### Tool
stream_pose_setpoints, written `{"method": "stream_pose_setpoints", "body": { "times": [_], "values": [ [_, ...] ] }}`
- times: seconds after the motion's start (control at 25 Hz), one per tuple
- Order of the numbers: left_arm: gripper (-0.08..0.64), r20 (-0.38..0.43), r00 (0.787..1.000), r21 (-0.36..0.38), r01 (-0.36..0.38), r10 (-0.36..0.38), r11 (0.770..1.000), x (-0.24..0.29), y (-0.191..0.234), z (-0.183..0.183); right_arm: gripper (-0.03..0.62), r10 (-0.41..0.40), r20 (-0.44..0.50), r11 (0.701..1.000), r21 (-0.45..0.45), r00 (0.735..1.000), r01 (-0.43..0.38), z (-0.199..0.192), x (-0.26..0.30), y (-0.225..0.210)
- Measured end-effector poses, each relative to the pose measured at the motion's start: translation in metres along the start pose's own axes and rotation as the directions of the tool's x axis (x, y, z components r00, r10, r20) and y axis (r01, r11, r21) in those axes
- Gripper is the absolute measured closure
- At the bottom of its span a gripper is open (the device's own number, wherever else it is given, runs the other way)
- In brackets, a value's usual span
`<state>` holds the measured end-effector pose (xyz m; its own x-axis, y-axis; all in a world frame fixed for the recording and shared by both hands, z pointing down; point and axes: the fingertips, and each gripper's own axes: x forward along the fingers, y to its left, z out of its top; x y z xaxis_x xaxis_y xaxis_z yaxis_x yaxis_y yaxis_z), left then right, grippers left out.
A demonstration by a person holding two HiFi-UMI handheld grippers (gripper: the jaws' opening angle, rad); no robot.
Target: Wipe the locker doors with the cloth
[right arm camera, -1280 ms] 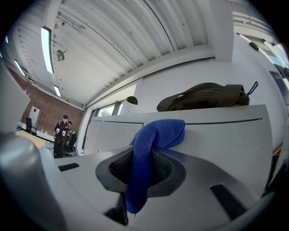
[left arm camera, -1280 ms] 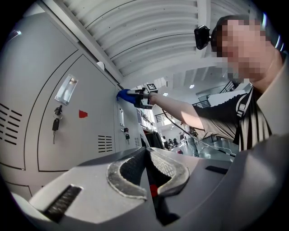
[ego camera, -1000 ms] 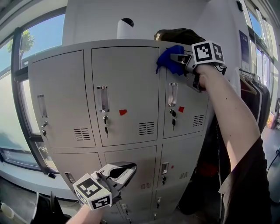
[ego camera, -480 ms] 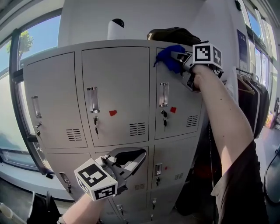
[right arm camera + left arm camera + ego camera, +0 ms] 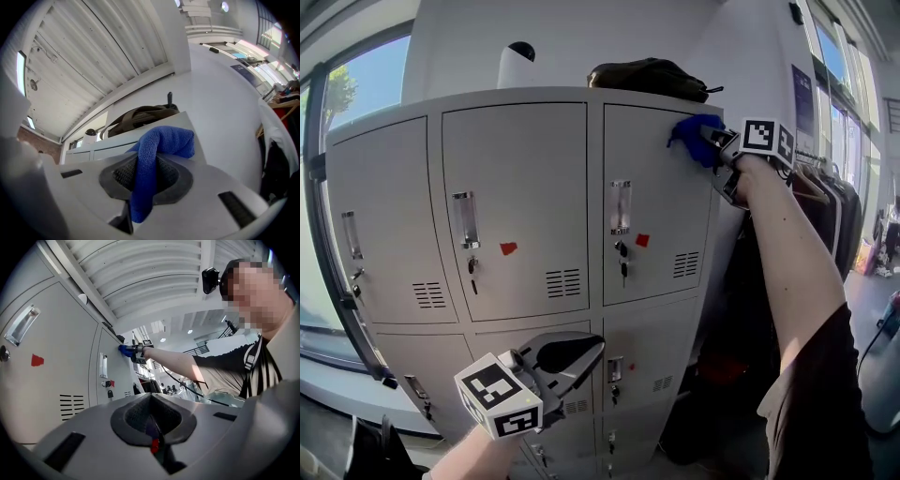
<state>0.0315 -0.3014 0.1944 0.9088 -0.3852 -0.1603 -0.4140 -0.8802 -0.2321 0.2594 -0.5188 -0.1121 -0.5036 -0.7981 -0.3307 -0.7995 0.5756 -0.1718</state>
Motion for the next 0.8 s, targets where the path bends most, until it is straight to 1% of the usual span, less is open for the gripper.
{"method": "stream_pose_setpoints", "body": {
  "times": [0.16, 0.24, 0.32, 0.44, 0.6, 0.68, 0.8],
  "values": [
    [0.552, 0.0, 1.0, -0.006, -0.001, 0.001, 1.0, 0.009, 0.0, -0.004, 0.535, -0.05, 0.005, 0.999, -0.01, 0.999, 0.05, 0.008, -0.013, -0.033],
    [0.552, -0.004, 1.0, -0.015, 0.0, 0.0, 1.0, 0.012, 0.0, -0.009, 0.535, -0.031, 0.007, 0.999, -0.01, 0.999, 0.031, 0.007, -0.016, -0.034],
    [0.552, -0.009, 1.0, -0.025, 0.003, -0.003, 1.0, 0.014, 0.001, -0.015, 0.535, 0.007, 0.005, 1.0, -0.012, 1.0, -0.007, 0.002, -0.016, -0.024],
    [0.552, -0.014, 1.0, -0.04, 0.002, -0.002, 0.999, 0.011, 0.003, -0.02, 0.535, 0.084, -0.013, 0.995, -0.046, 0.996, -0.085, -0.011, -0.011, 0.012],
    [0.552, -0.012, 1.0, -0.05, -0.014, 0.014, 0.999, 0.001, 0.01, -0.02, 0.535, 0.141, -0.079, 0.98, -0.132, 0.987, -0.151, -0.041, -0.001, 0.074],
    [0.552, -0.008, 1.0, -0.055, -0.018, 0.018, 0.998, -0.003, 0.012, -0.019, 0.535, 0.181, -0.108, 0.971, -0.139, 0.978, -0.195, -0.057, 0.007, 0.105],
    [0.552, -0.013, 1.0, -0.063, -0.012, 0.012, 0.998, -0.008, 0.012, -0.021, 0.535, 0.218, -0.142, 0.963, -0.128, 0.965, -0.237, -0.08, 0.02, 0.138]
  ]
}}
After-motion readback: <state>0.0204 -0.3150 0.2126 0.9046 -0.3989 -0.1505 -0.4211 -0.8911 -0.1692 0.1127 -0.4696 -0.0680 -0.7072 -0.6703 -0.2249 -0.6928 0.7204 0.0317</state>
